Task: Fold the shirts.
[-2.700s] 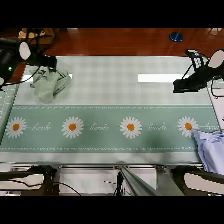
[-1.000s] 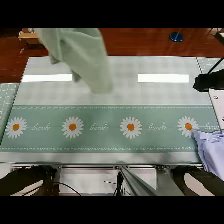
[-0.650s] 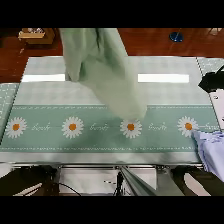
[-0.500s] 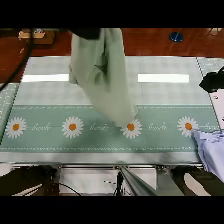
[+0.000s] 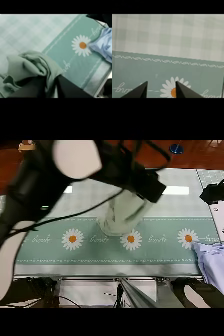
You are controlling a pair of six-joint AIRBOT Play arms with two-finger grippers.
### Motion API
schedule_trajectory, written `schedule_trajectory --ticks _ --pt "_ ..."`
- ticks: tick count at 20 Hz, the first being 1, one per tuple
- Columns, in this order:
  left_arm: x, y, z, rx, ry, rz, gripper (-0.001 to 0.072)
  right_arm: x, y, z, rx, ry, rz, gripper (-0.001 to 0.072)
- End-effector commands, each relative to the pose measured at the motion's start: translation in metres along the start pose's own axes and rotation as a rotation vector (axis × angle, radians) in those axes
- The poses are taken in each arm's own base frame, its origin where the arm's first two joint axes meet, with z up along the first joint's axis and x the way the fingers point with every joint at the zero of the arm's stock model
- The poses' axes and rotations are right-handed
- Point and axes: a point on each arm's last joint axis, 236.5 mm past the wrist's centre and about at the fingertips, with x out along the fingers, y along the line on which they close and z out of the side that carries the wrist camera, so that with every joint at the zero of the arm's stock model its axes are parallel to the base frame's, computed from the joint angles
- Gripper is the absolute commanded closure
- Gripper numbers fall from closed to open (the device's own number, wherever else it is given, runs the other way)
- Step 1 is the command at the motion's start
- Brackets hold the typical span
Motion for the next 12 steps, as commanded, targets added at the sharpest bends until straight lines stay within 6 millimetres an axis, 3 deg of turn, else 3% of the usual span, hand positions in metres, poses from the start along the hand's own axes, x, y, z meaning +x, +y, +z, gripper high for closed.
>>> schedule_trajectory --ticks 1,3,6,8,10,12 --pt "0.044 -0.025 -0.036 -0.001 0.143 -0.114 0.0135 0.0 -0.006 -0.001 -0.005 0.003 -0.027 0.0309" --pt "0.033 0.009 -0.055 0.078 0.234 -0.023 0.0134 -0.001 -0.019 -0.004 -0.012 0.016 -0.079 0.0309" --pt "-0.016 0.106 -0.082 0.072 0.387 0.237 0.0134 -0.001 -0.025 -0.007 -0.015 0.032 -0.105 0.0307" --pt "-0.048 0.154 -0.097 -0.046 0.446 0.297 0.0134 0.002 -0.028 -0.01 -0.018 0.049 -0.116 0.0306" --pt "-0.066 0.184 -0.106 -0.172 0.446 0.271 0.0134 0.014 -0.029 -0.02 -0.013 0.094 -0.113 0.0306" --pt "-0.071 0.2 -0.124 -0.31 0.445 0.184 0.0134 0.033 -0.022 -0.037 0.007 0.151 -0.058 0.0306"
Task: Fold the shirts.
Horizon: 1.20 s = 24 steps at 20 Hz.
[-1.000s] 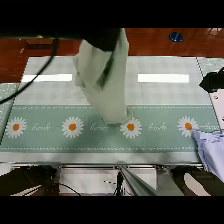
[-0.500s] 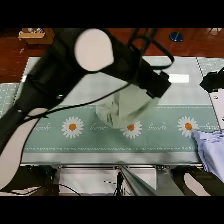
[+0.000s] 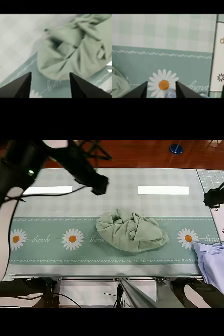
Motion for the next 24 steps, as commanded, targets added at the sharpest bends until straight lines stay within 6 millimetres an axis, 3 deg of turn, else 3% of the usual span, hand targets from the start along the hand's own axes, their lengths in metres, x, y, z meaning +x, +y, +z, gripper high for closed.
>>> schedule_trajectory --ticks 1,4,5,6,8,9,12,16,22,24 --pt "0.003 0.039 -0.041 -0.174 0.099 -0.138 0.0134 0.028 0.013 -0.022 0.02 0.08 0.084 0.0304" --pt "0.036 0.05 -0.091 -0.302 0.187 -0.251 0.0134 0.055 0.039 -0.043 0.094 0.122 0.248 0.0281" --pt "0.047 0.047 -0.107 -0.339 0.205 -0.29 0.0134 0.061 0.047 -0.047 0.125 0.129 0.299 0.0231" --pt "0.06 0.042 -0.121 -0.376 0.219 -0.335 0.0134 0.066 0.055 -0.051 0.158 0.135 0.35 0.0174" --pt "0.083 0.027 -0.142 -0.428 0.238 -0.415 0.013 0.071 0.068 -0.058 0.192 0.144 0.427 0.0173" --pt "0.094 0.019 -0.147 -0.443 0.232 -0.454 0.0087 0.074 0.072 -0.059 0.197 0.145 0.442 0.0173" --pt "0.123 0.005 -0.142 -0.54 0.144 -0.541 0.0076 0.081 0.079 -0.061 0.223 0.137 0.465 0.0173" --pt "0.14 0.001 -0.126 -0.602 0.039 -0.581 0.0076 0.085 0.085 -0.059 0.236 0.122 0.488 0.0174" --pt "0.188 -0.024 -0.131 -0.67 0.129 -0.631 0.0077 0.085 0.086 -0.059 0.238 0.124 0.491 0.0174" --pt "0.201 -0.022 -0.128 -0.709 0.123 -0.628 0.012 0.085 0.086 -0.06 0.237 0.127 0.491 0.0173"
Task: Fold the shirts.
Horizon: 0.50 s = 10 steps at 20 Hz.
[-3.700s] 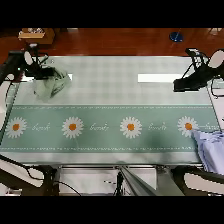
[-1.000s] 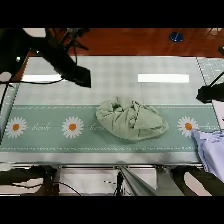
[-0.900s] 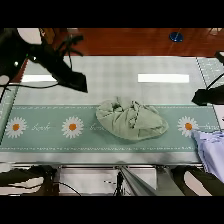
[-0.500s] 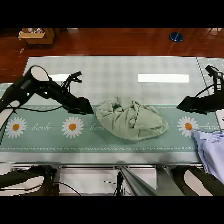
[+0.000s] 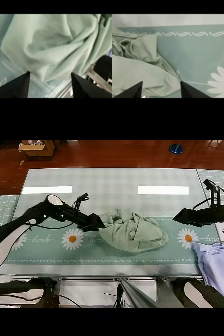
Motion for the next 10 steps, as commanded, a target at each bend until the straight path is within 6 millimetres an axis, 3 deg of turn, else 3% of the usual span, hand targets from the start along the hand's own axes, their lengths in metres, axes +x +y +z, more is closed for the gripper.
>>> schedule_trajectory --ticks 1,2,3,7,10 --pt "0.02 0.008 0.009 -0.06 -0.019 -0.014 0.0309 0.001 0.0 0.0 0.001 0.002 0.003 0.0174" --pt "0.021 0.01 0.009 -0.066 -0.017 -0.014 0.059 0.001 0.0 -0.001 0.001 0.004 0.002 0.0174" --pt "0.02 0.011 0.01 -0.068 -0.019 -0.014 0.0681 0.002 -0.002 -0.001 0.003 0.009 -0.001 0.0174" --pt "0.015 0.007 0.001 -0.075 0.021 -0.045 0.0683 0.021 -0.011 -0.012 0.005 0.084 -0.001 0.0174" --pt "0.009 0.002 -0.003 -0.057 0.039 -0.063 0.0683 0.047 -0.018 -0.035 0.044 0.206 0.027 0.0174"
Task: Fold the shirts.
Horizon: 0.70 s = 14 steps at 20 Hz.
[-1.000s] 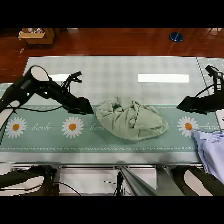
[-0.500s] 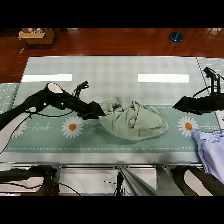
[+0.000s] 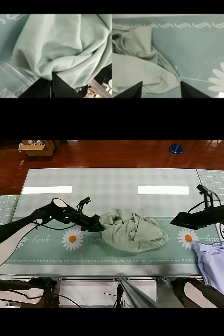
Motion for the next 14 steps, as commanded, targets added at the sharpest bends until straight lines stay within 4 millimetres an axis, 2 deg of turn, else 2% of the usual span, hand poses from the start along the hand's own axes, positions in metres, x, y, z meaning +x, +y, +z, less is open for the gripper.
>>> schedule_trajectory --ticks 1,4,11,13,14 --pt "-0.005 -0.006 -0.005 0.017 0.02 -0.023 0.0683 0.029 -0.006 -0.021 0.031 0.127 0.037 0.0179" --pt "-0.01 -0.014 -0.006 0.061 0.011 -0.033 0.0684 0.046 -0.005 -0.029 0.043 0.19 0.083 0.0182" --pt "-0.016 -0.025 -0.013 0.107 0.027 -0.053 0.0684 0.067 -0.012 -0.038 0.064 0.267 0.103 0.0182" --pt "-0.017 -0.027 -0.012 0.114 0.022 -0.054 0.0684 0.074 -0.009 -0.04 0.086 0.288 0.128 0.0201" --pt "-0.018 -0.029 -0.011 0.119 0.019 -0.055 0.0684 0.078 -0.005 -0.04 0.096 0.298 0.147 0.0237"
